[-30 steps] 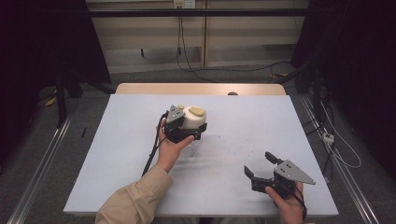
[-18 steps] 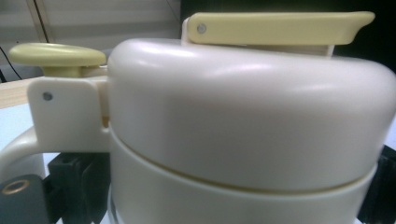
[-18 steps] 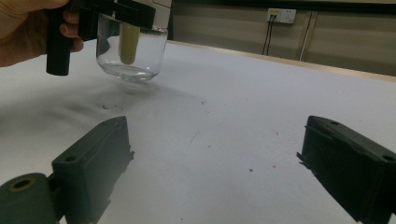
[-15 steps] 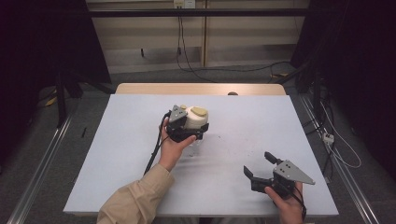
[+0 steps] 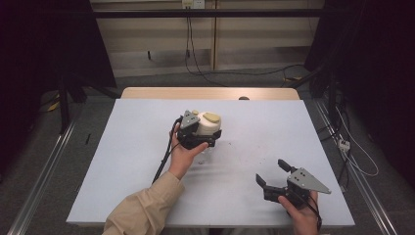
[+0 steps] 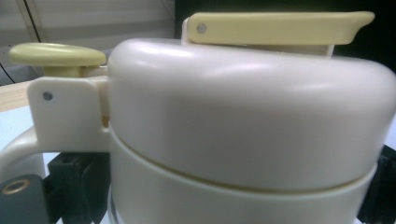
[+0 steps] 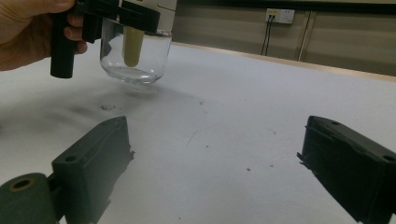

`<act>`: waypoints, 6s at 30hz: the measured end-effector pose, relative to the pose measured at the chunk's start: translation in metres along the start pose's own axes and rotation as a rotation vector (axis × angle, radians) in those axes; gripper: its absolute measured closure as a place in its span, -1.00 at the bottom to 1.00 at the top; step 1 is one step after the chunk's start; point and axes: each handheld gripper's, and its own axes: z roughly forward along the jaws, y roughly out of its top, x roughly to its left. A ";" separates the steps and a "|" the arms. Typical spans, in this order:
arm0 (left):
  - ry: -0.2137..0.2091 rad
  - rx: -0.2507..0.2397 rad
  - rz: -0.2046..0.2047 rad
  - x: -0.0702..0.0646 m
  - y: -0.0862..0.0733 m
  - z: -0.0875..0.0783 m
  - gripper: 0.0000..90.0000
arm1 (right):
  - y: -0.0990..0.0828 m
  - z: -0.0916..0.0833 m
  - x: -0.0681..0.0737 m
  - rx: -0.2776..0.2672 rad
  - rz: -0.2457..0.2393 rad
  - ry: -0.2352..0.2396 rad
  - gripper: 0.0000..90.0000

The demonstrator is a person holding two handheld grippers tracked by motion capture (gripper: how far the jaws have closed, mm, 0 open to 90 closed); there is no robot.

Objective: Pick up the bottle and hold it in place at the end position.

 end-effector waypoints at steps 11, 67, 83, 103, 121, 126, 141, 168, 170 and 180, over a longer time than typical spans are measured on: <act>-0.007 0.005 -0.002 -0.002 -0.001 0.005 -0.86 | 0.000 -0.001 -0.001 -0.001 0.001 0.001 -0.84; -0.033 0.013 -0.003 -0.013 0.000 0.031 -0.86 | -0.001 -0.003 0.001 0.006 -0.009 -0.008 -0.84; -0.029 0.020 -0.009 -0.012 0.001 0.038 -0.86 | -0.001 -0.002 0.002 0.008 -0.011 -0.001 -0.84; -0.033 0.028 0.011 -0.016 -0.005 0.047 -0.86 | -0.001 -0.002 0.002 0.007 -0.013 0.001 -0.84; -0.044 0.011 0.055 -0.019 -0.015 0.036 -0.87 | -0.001 -0.002 0.002 0.013 -0.015 0.003 -0.84; -0.053 0.005 0.050 -0.018 -0.019 0.033 -0.87 | -0.001 0.000 0.004 0.018 -0.023 0.006 -0.84; -0.059 -0.006 0.027 -0.015 -0.028 0.026 -0.89 | 0.001 0.012 0.009 0.070 -0.024 0.018 -0.84; -0.056 -0.018 0.039 -0.016 -0.030 0.026 -0.89 | 0.041 0.073 0.027 0.155 -0.020 0.058 -0.55; -0.056 -0.018 0.041 -0.016 -0.030 0.026 -0.89 | 0.043 0.074 0.027 0.155 -0.017 0.050 -0.54; -0.054 -0.021 0.038 -0.017 -0.030 0.027 -0.89 | 0.055 0.083 0.028 0.168 -0.041 0.055 -0.57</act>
